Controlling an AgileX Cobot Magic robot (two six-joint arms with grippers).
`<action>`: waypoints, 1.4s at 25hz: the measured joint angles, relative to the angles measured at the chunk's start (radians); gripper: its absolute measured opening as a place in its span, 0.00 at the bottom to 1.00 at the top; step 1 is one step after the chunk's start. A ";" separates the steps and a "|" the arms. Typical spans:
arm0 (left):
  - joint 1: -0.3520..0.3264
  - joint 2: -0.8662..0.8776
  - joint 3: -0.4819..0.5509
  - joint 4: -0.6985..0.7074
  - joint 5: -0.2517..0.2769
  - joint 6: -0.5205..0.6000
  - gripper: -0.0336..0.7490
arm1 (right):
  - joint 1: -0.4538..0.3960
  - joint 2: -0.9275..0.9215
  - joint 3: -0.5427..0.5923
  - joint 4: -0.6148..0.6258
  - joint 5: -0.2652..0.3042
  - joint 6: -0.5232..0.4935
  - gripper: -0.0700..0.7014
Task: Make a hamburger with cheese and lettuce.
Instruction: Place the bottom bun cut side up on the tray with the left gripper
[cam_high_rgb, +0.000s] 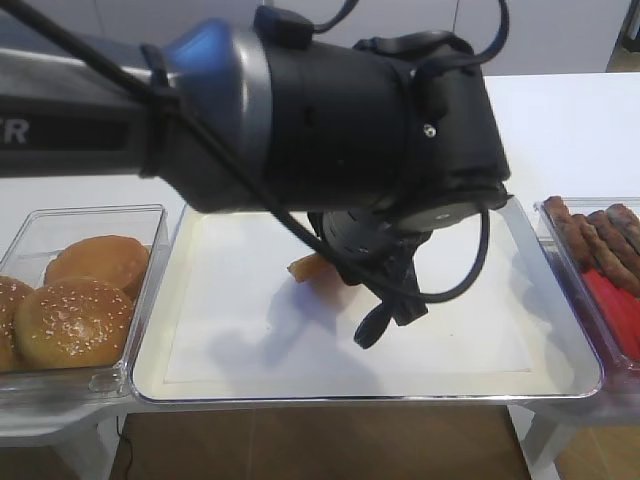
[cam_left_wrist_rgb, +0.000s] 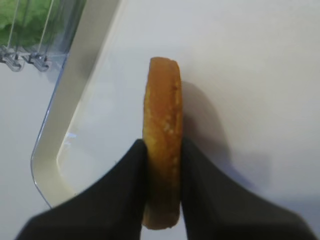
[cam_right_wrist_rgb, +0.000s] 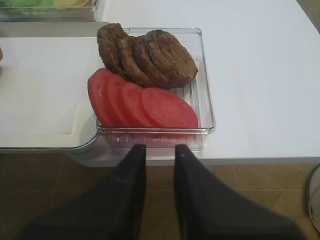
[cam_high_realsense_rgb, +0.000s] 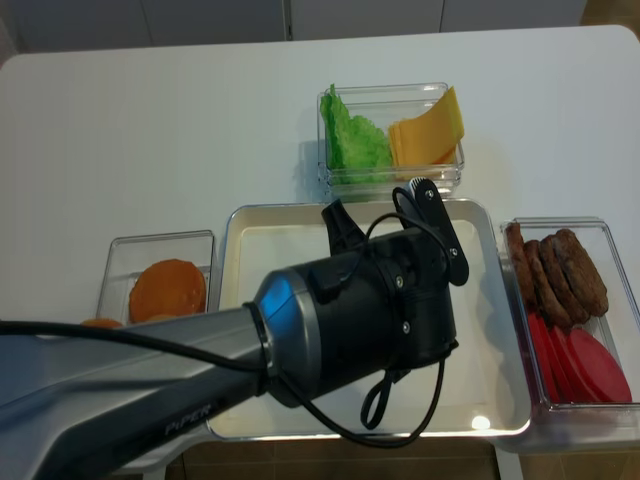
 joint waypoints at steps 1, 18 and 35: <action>-0.004 0.000 0.000 -0.001 0.000 0.000 0.26 | 0.000 0.000 0.000 0.000 0.000 0.000 0.29; -0.024 0.001 -0.007 -0.033 0.000 0.008 0.64 | 0.000 0.000 0.000 0.000 0.000 0.000 0.29; 0.061 -0.031 -0.109 -0.408 0.004 0.172 0.68 | 0.000 0.000 0.000 0.000 0.000 -0.004 0.29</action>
